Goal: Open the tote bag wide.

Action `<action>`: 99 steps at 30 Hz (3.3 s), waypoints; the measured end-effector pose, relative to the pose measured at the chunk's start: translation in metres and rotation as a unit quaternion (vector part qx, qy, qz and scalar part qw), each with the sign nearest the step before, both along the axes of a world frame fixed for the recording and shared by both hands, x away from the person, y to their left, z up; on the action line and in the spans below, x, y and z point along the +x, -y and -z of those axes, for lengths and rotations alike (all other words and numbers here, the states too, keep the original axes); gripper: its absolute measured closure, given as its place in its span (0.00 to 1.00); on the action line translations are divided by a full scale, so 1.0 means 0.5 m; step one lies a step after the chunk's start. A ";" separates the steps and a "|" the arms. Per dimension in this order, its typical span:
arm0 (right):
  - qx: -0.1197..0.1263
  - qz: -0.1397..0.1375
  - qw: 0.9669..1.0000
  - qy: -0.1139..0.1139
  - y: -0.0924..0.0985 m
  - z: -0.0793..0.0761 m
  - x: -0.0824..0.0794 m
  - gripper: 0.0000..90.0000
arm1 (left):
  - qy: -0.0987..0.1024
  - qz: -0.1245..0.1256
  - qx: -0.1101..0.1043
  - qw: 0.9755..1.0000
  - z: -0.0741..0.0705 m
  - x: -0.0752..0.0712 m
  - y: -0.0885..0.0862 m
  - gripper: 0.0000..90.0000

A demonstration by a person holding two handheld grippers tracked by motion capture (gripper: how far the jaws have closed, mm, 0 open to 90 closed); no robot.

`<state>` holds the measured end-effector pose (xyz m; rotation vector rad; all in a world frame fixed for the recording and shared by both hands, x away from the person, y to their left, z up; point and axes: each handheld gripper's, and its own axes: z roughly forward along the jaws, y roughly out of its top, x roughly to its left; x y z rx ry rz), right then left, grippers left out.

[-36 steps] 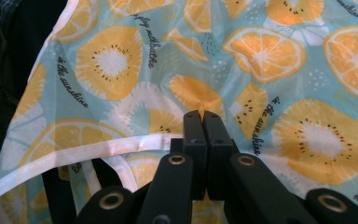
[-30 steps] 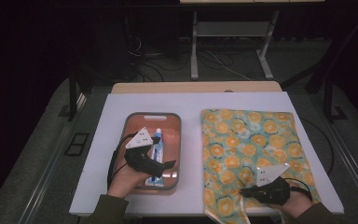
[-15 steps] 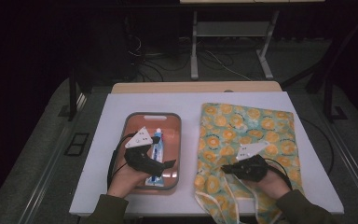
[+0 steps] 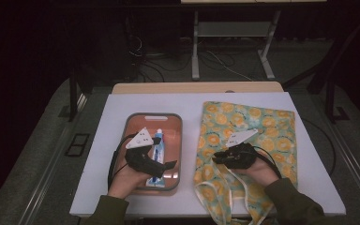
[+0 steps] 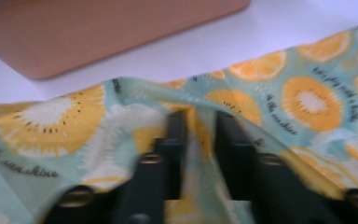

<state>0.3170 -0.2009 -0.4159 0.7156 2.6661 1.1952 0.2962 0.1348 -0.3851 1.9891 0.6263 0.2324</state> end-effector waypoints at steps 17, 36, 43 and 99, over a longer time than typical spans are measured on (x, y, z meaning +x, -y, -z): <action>-0.035 -0.014 0.999 -0.006 -0.129 0.038 0.008 0.35 | 0.000 -0.001 0.002 1.000 0.000 0.000 0.000 0.00; -0.028 0.009 1.000 0.010 -0.141 0.062 0.008 1.00 | 0.000 -0.001 0.004 1.000 0.001 -0.001 0.003 0.00; -0.004 0.062 0.998 0.018 -0.150 0.036 0.090 1.00 | 0.001 -0.001 0.003 1.000 0.000 -0.001 0.001 0.00; -0.068 0.005 0.998 -0.016 0.096 0.046 -0.075 1.00 | 0.002 -0.006 0.008 1.000 0.001 -0.001 0.004 0.00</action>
